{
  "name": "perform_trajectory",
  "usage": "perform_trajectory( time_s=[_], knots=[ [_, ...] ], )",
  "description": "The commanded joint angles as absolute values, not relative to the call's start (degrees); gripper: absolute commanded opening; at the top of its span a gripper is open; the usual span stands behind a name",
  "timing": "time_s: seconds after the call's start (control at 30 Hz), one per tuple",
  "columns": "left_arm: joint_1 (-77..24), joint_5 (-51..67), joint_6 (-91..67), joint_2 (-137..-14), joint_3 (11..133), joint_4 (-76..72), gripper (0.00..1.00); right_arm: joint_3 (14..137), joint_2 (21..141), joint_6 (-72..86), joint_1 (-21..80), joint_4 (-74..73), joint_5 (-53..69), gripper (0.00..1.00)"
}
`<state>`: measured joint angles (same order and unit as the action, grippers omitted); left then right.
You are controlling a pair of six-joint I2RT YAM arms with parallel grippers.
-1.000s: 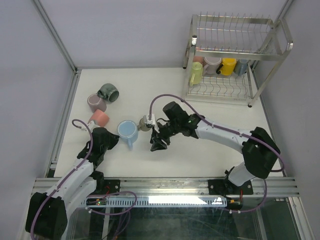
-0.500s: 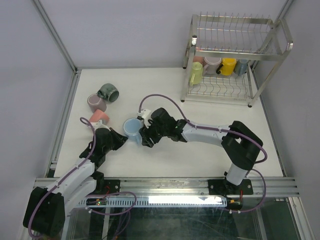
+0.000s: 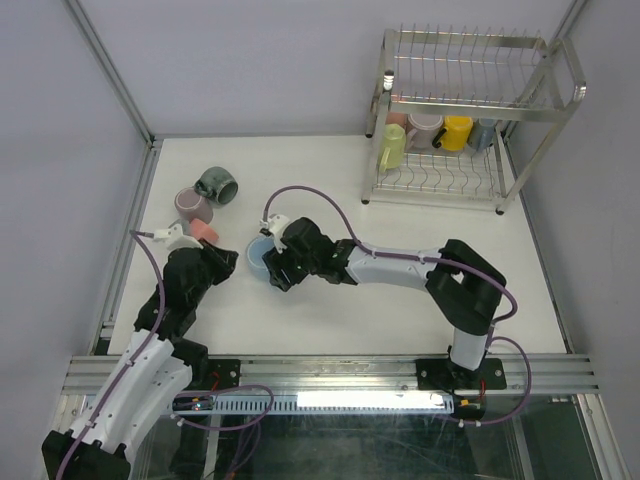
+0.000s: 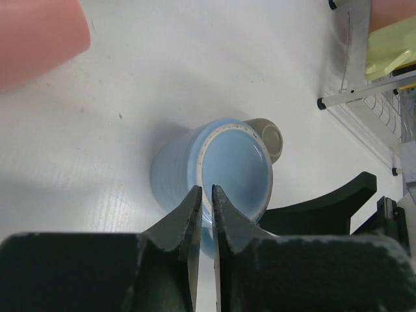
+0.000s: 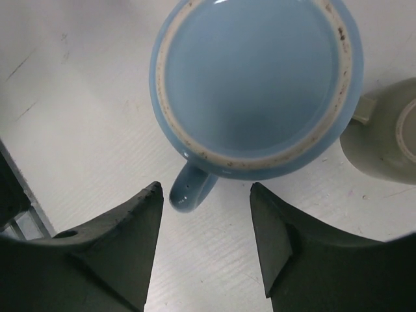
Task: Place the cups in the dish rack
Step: Move the cup to the center of the board, then pick up the cup at the center of the board.
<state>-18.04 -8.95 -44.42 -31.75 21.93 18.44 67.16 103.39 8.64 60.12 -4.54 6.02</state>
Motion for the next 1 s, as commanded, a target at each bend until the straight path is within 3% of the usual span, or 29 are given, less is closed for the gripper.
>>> perform_trajectory(
  time_s=[0.0, 0.37, 0.5, 0.77, 0.97],
  knots=[
    [-18.48, -13.49, -38.59, -30.79, 27.88, 22.61, 0.11, 72.47, 105.41, 12.49, 61.39, -4.28, -1.39, 0.58],
    [-18.46, -17.8, -23.65, -28.88, 39.5, 25.33, 0.7, 76.43, 110.12, 13.4, 63.15, -7.3, -9.57, 0.52],
    [-18.46, -18.35, -18.04, -28.47, 40.64, 25.02, 0.8, 76.66, 111.25, 11.52, 63.46, -6.99, -11.65, 0.44],
    [-18.4, -17.88, -14.95, -24.88, 37.34, 23.6, 0.99, 76.97, 112.0, 7.93, 63.51, -7.34, -13.1, 0.37],
    [-18.37, -18.06, -14.45, -21.38, 36.67, 23.78, 0.99, 73.38, 108.64, 4.33, 63.46, -2.91, -11.06, 0.09]
  ],
)
